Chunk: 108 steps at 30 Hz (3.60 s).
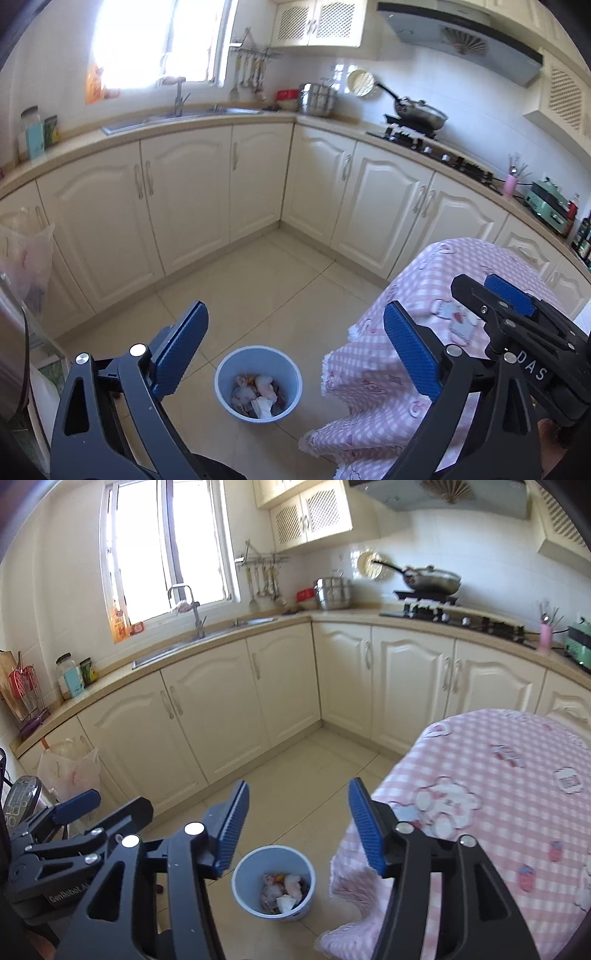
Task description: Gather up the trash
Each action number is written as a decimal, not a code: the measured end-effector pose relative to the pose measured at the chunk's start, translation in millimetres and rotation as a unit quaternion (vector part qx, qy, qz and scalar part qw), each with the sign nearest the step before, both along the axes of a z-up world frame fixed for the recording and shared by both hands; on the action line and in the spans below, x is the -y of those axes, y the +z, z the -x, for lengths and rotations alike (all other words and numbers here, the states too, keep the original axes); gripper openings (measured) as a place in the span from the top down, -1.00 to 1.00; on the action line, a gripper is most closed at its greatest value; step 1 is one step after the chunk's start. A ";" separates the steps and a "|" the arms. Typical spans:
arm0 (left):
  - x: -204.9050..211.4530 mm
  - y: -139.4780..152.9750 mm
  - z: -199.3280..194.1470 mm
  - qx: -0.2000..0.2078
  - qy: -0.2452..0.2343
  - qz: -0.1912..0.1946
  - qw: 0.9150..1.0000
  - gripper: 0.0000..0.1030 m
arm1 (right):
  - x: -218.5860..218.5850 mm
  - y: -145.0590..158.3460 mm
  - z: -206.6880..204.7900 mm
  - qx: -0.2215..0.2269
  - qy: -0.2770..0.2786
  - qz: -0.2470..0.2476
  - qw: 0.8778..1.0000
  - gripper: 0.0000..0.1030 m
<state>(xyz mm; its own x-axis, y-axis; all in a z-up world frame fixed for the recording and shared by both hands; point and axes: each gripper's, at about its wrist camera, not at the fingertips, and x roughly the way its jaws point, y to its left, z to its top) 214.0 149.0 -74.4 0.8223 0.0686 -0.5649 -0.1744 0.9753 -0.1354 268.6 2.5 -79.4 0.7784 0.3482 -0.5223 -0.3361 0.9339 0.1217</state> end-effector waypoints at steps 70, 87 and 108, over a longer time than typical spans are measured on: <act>125.6 92.4 213.0 0.221 -0.088 -0.085 0.968 -0.85 | 139.9 100.0 288.6 0.252 -0.142 -0.033 0.957 -0.64; 120.4 91.1 213.2 0.219 -0.087 -0.082 0.968 -0.85 | 138.3 95.8 287.1 0.248 -0.139 -0.032 0.958 -0.65; 118.9 90.7 211.4 0.215 -0.089 -0.082 0.969 -0.85 | 137.6 93.0 282.7 0.242 -0.136 -0.032 0.960 -0.67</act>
<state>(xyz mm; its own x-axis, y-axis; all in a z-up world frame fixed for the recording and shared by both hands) 2.7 30.1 16.3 0.9864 -0.0365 -0.1605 0.0372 0.9993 0.0013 -14.0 -135.1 13.7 0.9913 0.1164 -0.0609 -0.1119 0.9911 0.0725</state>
